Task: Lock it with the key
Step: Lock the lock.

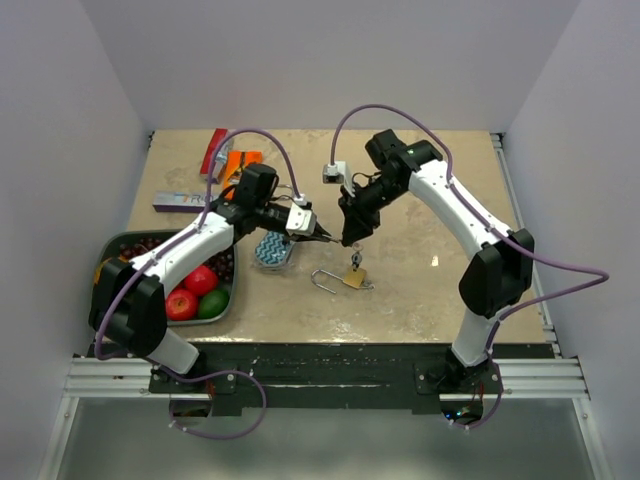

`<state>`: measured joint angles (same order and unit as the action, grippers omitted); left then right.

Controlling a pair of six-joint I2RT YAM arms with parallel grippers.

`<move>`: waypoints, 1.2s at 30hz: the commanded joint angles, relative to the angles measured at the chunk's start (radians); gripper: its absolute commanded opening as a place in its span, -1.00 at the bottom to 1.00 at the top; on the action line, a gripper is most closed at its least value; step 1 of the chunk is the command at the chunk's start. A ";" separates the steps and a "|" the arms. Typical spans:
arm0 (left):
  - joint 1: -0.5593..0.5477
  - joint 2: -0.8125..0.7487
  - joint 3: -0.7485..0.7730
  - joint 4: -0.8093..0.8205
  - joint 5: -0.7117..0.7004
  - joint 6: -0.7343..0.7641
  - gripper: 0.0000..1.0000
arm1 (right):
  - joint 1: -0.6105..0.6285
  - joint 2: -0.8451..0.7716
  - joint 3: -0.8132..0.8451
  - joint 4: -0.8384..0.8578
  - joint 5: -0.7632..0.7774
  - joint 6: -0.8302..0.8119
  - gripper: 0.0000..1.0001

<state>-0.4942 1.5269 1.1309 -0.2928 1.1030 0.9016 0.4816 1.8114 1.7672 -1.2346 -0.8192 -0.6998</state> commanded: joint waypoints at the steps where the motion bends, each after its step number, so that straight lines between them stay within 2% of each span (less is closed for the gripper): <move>1: -0.004 -0.037 0.013 0.066 0.020 -0.044 -1.00 | 0.006 0.009 0.061 -0.002 -0.061 0.048 -0.35; 3: 0.019 -0.042 0.007 0.089 0.027 -0.107 -1.00 | 0.000 0.016 0.077 -0.002 -0.060 0.081 0.16; 4: 0.028 -0.043 0.006 0.130 0.032 -0.194 -1.00 | -0.003 0.012 0.081 0.000 -0.060 0.089 0.54; 6: 0.055 -0.040 0.018 0.136 0.038 -0.257 -1.00 | -0.023 -0.007 0.072 0.018 -0.060 0.117 0.78; 8: 0.074 -0.033 0.050 0.098 0.046 -0.267 -1.00 | -0.046 -0.036 0.039 0.092 -0.048 0.147 0.86; 12: 0.109 -0.039 0.063 0.099 0.061 -0.322 -1.00 | -0.089 -0.139 -0.044 0.292 -0.015 0.247 0.91; 14: 0.131 -0.042 0.069 0.113 0.073 -0.371 -1.00 | -0.101 -0.219 -0.128 0.455 0.020 0.287 0.93; 17: 0.150 -0.043 0.081 0.121 0.095 -0.417 -1.00 | -0.101 -0.299 -0.210 0.584 0.081 0.295 0.98; 20: 0.158 -0.051 0.076 0.182 0.116 -0.516 -1.00 | -0.101 -0.293 -0.183 0.537 0.063 0.182 0.98; 23: 0.158 -0.074 0.043 0.257 0.130 -0.572 -1.00 | -0.101 -0.253 -0.120 0.437 0.025 0.139 0.97; 25: 0.160 -0.089 0.020 0.377 0.138 -0.645 -1.00 | -0.101 -0.251 -0.106 0.394 0.005 0.089 0.98; 27: 0.160 -0.106 -0.005 0.458 0.149 -0.679 -1.00 | -0.101 -0.288 -0.146 0.415 -0.032 0.071 0.98; 30: 0.160 -0.123 -0.045 0.619 0.156 -0.815 -1.00 | -0.101 -0.368 -0.254 0.545 -0.081 0.045 0.98; 33: 0.158 -0.129 -0.068 0.704 0.153 -0.868 -1.00 | -0.095 -0.417 -0.324 0.630 -0.104 0.068 0.97; 36: 0.157 -0.125 -0.065 0.725 0.149 -0.888 -1.00 | -0.097 -0.406 -0.311 0.627 -0.115 0.068 0.93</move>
<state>-0.3405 1.4269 1.0710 0.2535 1.2224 0.1104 0.3805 1.4361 1.4429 -0.7132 -0.8650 -0.6109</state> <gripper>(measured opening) 0.051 0.980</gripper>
